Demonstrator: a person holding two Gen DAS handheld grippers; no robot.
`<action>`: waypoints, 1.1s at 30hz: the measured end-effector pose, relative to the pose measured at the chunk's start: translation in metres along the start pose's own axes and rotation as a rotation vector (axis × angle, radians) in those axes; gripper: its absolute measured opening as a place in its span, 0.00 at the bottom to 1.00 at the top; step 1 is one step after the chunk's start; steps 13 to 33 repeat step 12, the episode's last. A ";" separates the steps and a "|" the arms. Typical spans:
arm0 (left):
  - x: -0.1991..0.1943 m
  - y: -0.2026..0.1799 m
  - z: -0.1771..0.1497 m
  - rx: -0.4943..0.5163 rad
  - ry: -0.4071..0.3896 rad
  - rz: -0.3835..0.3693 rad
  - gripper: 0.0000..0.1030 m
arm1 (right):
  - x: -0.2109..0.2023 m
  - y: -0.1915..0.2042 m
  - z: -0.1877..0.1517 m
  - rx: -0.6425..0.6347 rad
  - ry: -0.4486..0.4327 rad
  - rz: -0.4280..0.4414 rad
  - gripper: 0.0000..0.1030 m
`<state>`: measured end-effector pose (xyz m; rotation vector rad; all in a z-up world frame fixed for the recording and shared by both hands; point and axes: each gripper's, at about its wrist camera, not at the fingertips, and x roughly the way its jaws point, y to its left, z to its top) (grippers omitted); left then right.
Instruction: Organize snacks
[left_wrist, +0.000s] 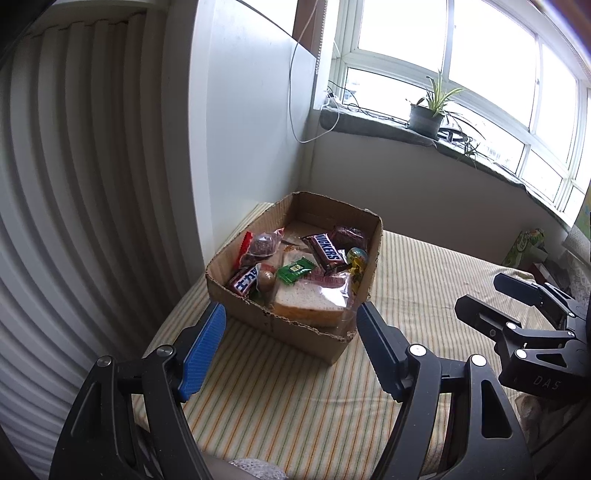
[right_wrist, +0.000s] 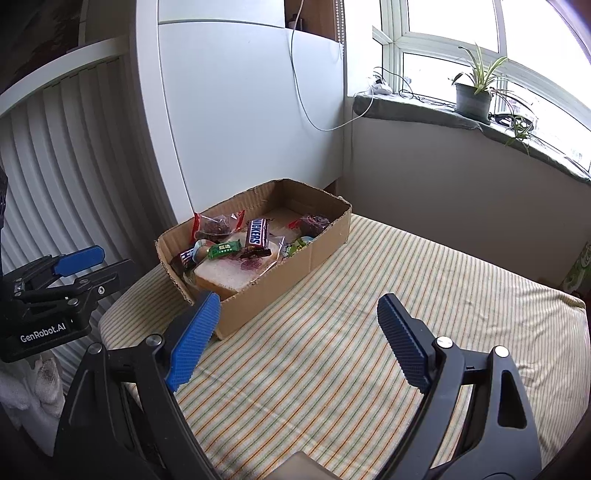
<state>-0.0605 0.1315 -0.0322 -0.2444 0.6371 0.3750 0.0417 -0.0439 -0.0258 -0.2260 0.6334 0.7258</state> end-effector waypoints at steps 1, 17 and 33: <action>0.000 0.000 0.000 0.001 0.000 0.001 0.71 | 0.000 0.000 -0.001 -0.003 0.000 -0.001 0.87; -0.002 -0.003 -0.002 0.007 -0.007 0.007 0.71 | -0.003 -0.002 -0.004 0.001 -0.001 -0.001 0.87; -0.002 -0.003 -0.002 0.007 -0.007 0.007 0.71 | -0.003 -0.002 -0.004 0.001 -0.001 -0.001 0.87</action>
